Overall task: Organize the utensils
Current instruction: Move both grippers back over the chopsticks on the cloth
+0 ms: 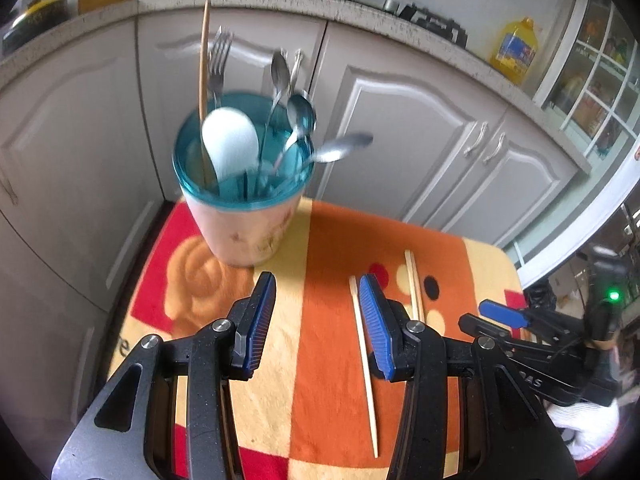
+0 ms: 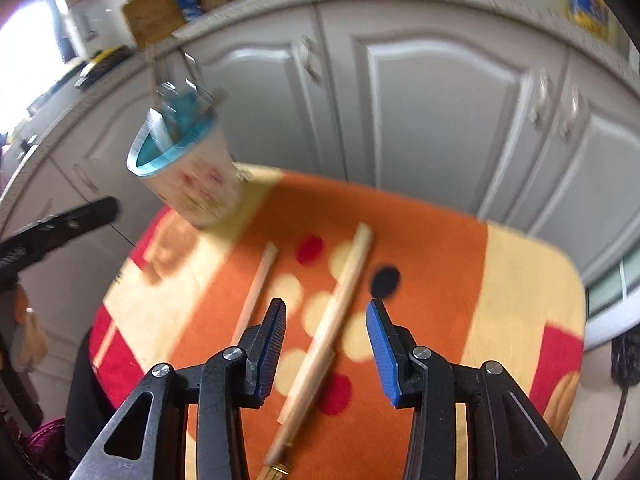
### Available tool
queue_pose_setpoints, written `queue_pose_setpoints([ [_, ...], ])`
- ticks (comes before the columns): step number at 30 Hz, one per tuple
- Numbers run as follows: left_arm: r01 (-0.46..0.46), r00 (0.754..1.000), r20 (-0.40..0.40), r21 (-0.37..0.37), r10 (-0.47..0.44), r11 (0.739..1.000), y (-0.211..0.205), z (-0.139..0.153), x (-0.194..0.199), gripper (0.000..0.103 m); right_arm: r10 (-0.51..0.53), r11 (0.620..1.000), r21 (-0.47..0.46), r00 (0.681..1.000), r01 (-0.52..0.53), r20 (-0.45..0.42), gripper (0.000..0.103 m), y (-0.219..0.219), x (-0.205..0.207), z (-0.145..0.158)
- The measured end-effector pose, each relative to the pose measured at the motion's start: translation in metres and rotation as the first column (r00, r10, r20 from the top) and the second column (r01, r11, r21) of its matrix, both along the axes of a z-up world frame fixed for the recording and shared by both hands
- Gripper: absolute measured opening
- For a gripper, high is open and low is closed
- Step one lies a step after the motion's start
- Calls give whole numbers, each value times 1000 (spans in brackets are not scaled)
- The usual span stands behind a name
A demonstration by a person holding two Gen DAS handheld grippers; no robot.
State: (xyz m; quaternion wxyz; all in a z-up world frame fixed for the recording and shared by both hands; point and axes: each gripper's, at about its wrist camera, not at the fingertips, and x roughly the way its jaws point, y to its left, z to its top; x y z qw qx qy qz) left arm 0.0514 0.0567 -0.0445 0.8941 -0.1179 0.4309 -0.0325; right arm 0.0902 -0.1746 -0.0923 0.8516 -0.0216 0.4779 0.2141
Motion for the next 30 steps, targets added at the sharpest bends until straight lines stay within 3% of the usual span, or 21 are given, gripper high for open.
queue_pose_setpoints([
  [10,2,999,-53,-2,-3,1000,-2,-20,3,43,-4,993,-118,996,-7,-94,40,7,13,-58],
  [15,-8,997,-72,-16,7,1000,-1,-26,7,43,3,996,-88,994,-13,-113,40,9,17,-60],
  [19,12,997,-78,-20,-14,1000,-6,-28,5,43,22,990,-133,995,-35,-97,40,17,14,-61],
  [27,-6,997,-80,-19,5,1000,1,-29,6,43,-58,980,-195,994,38,-97,40,-35,1,-56],
  [30,-1,996,-89,-29,-1,1000,-1,-32,7,43,-96,988,-127,991,83,-97,40,-62,-5,-44],
])
